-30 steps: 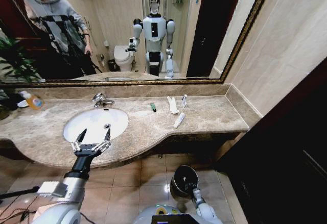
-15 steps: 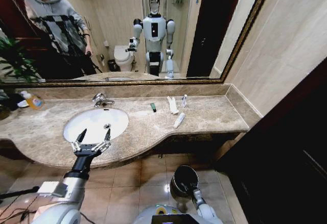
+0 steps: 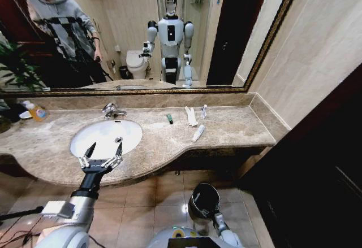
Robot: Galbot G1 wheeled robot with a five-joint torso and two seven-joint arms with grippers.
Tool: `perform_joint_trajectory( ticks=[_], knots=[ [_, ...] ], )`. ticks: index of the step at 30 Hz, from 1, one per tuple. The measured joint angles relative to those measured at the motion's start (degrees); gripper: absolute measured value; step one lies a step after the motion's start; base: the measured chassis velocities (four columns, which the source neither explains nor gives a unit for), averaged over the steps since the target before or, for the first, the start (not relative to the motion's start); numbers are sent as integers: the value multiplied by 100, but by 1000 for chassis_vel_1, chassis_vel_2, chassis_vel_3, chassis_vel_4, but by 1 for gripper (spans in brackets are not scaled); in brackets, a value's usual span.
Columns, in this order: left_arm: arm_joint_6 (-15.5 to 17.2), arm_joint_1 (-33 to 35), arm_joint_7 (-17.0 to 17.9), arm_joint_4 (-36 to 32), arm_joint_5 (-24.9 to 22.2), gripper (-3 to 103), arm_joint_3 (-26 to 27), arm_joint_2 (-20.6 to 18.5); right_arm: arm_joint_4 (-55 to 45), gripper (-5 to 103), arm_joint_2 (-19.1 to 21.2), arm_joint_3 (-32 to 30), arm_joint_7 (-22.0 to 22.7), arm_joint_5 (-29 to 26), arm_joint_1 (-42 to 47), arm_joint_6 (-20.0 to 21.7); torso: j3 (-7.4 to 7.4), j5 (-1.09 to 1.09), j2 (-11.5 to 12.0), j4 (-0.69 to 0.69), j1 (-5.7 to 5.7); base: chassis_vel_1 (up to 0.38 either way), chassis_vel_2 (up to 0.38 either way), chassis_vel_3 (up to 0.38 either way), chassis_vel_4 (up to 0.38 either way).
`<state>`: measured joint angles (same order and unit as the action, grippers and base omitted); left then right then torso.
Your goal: Pick up the trash from the sink and place it in the trash bin.
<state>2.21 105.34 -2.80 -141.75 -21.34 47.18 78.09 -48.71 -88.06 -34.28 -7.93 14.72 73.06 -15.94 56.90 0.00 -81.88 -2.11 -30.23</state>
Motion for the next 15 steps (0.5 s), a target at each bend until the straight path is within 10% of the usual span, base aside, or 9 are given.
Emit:
perform_joint_trajectory(
  ticks=[15],
  knots=[
    [0, 0, 0, 0, 0, 100, 0, 0, -2633, 100, 172, -33, -139, -381, 1492, -682, 0, 1, 0, 0, 1, 0, 0, 0, 0]
  ],
)
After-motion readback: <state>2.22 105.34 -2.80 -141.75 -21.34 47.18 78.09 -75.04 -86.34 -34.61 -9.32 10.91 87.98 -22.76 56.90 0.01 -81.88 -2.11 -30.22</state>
